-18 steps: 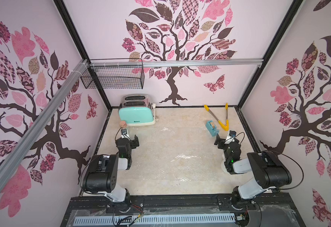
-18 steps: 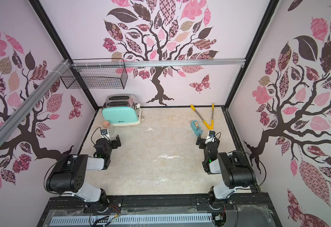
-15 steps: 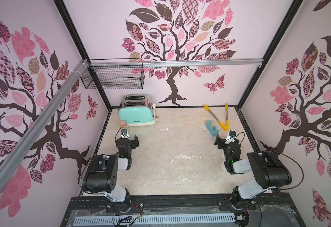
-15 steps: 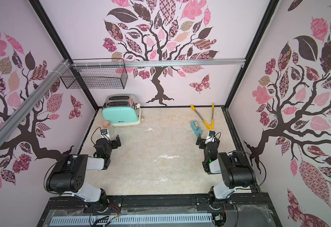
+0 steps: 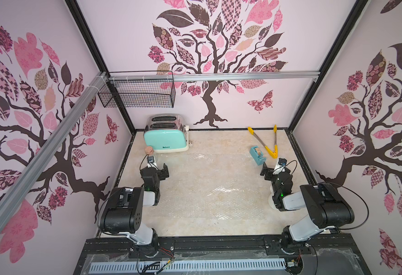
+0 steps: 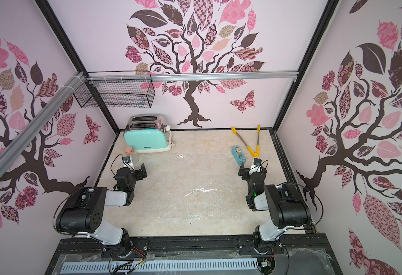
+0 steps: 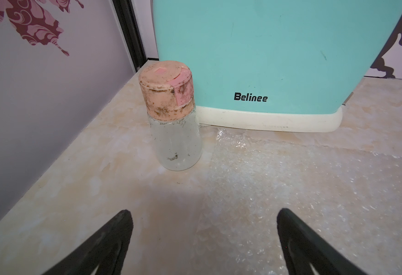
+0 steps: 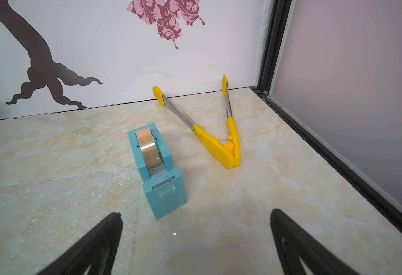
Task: Wrap mugs in bubble wrap
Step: Pick up the mug from the center of the board.
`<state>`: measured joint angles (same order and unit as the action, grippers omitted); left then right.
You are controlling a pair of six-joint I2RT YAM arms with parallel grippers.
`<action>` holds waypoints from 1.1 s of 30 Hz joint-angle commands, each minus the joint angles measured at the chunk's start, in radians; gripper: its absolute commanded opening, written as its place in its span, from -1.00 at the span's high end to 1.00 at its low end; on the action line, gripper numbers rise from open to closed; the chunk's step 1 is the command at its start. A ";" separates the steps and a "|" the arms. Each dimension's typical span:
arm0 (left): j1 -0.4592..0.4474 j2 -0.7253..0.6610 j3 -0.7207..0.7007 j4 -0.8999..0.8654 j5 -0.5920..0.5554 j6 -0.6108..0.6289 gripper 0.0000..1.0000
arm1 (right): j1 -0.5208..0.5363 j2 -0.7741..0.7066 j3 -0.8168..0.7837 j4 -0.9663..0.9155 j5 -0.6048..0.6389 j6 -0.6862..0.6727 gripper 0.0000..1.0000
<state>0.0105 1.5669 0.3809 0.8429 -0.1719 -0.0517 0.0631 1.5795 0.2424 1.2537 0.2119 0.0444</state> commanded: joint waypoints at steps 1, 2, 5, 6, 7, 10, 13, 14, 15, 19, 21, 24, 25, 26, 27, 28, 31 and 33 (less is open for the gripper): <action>-0.003 -0.011 0.006 0.019 0.000 0.005 -0.97 | 0.003 0.011 0.018 0.006 -0.001 -0.003 -0.99; -0.002 -0.010 0.006 0.019 0.001 0.004 -0.97 | 0.003 0.011 0.019 0.007 -0.001 -0.003 -0.99; -0.003 -0.011 0.006 0.019 0.000 0.004 -0.97 | 0.003 0.011 0.019 0.006 -0.001 -0.003 -0.99; -0.003 -0.010 0.006 0.019 -0.001 0.003 -0.97 | 0.003 0.011 0.020 0.006 -0.001 -0.003 -0.99; -0.003 -0.012 0.006 0.019 -0.001 0.003 -0.97 | 0.003 0.013 0.020 0.005 -0.001 -0.003 -0.99; -0.003 -0.014 0.003 0.022 0.000 0.004 -0.97 | 0.003 0.011 0.018 0.007 -0.002 -0.002 -0.99; -0.022 -0.072 -0.011 0.015 -0.065 0.014 -0.97 | 0.005 -0.002 0.016 0.007 0.010 -0.006 -0.99; -0.034 -0.119 -0.006 -0.040 -0.092 0.021 -0.97 | 0.007 -0.032 0.020 -0.030 0.006 -0.009 -0.99; -0.047 -0.178 0.007 -0.129 -0.113 0.023 -0.97 | 0.010 -0.077 0.031 -0.083 0.006 -0.015 -0.99; -0.097 -0.359 0.050 -0.307 -0.153 0.045 -0.97 | 0.066 -0.275 0.025 -0.202 0.086 -0.032 -0.99; -0.118 -0.425 0.070 -0.363 -0.127 -0.002 -0.97 | 0.085 -0.399 0.069 -0.345 0.100 0.038 -0.99; -0.146 -0.495 0.146 -0.497 -0.047 -0.110 -0.97 | 0.092 -0.554 0.228 -0.708 0.037 0.181 -0.99; -0.156 -0.513 0.179 -0.548 -0.021 -0.155 -0.97 | 0.093 -0.593 0.293 -0.851 0.019 0.224 -0.99; -0.167 -0.524 0.203 -0.580 0.008 -0.187 -0.97 | 0.093 -0.618 0.353 -0.984 0.015 0.268 -0.99; -0.183 -0.538 0.224 -0.607 0.033 -0.221 -0.97 | 0.093 -0.644 0.415 -1.117 0.002 0.308 -0.99; -0.206 -0.551 0.241 -0.630 0.051 -0.249 -0.97 | 0.093 -0.666 0.459 -1.214 -0.030 0.330 -0.99; -0.289 -0.594 0.289 -0.731 0.087 -0.303 -0.97 | 0.092 -0.728 0.539 -1.406 -0.146 0.362 -0.99; -0.343 -0.623 0.329 -0.825 0.159 -0.312 -0.97 | 0.092 -0.757 0.573 -1.527 -0.193 0.386 -0.99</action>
<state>-0.2844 0.9768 0.6590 0.1921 -0.1177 -0.2913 0.1513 0.8448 0.7769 0.0925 0.1284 0.3458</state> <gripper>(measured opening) 0.983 0.996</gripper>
